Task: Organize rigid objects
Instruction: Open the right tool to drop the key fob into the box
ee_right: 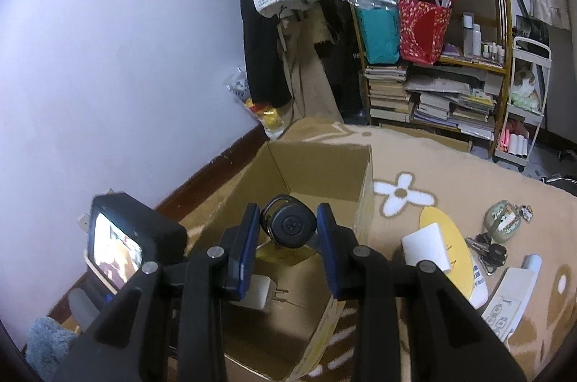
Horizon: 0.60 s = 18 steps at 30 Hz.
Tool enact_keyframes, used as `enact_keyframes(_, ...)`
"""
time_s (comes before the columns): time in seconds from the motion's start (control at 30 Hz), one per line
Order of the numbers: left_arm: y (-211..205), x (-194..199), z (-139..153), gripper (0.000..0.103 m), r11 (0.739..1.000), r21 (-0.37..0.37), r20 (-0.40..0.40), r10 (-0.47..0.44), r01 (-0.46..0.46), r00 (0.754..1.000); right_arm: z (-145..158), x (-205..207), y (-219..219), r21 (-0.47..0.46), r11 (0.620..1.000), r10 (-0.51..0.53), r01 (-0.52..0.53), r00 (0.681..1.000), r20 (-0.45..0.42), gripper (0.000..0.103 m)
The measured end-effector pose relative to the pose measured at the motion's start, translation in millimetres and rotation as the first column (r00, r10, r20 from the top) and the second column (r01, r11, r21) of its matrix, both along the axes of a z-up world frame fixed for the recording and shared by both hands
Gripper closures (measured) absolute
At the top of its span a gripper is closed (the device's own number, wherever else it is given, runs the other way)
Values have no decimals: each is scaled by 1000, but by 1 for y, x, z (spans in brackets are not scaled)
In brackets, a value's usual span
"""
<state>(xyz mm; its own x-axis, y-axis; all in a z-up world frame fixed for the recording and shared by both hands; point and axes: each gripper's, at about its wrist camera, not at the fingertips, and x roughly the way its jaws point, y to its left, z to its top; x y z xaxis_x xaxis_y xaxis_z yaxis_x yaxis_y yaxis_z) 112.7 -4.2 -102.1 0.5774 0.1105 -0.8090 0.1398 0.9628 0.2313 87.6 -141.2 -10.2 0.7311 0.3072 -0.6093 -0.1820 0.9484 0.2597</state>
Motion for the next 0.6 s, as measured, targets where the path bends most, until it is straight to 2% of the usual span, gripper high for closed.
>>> enact_keyframes(0.27,-2,1,0,84,1000,-3,-1,2,-2,1000,-17,6,-4,-13,1000,-11,11,999,-52,68)
enact_keyframes(0.43,-2,1,-1,84,1000,-3,-3,1,-1,1000,-11,4,-7,-43,999,-34,34,999,-19,68)
enact_keyframes(0.5,-3,1,0,84,1000,-1,-3,2,-2,1000,-10,5,-9,-60,997,-51,51,999,-8,57)
enact_keyframes(0.57,-3,2,0,84,1000,-2,-5,4,-4,1000,-10,6,-17,-71,994,-87,86,996,1,40)
enact_keyframes(0.6,-3,2,0,84,1000,-2,-5,4,-4,1000,-10,6,-21,-71,992,-101,101,995,2,38)
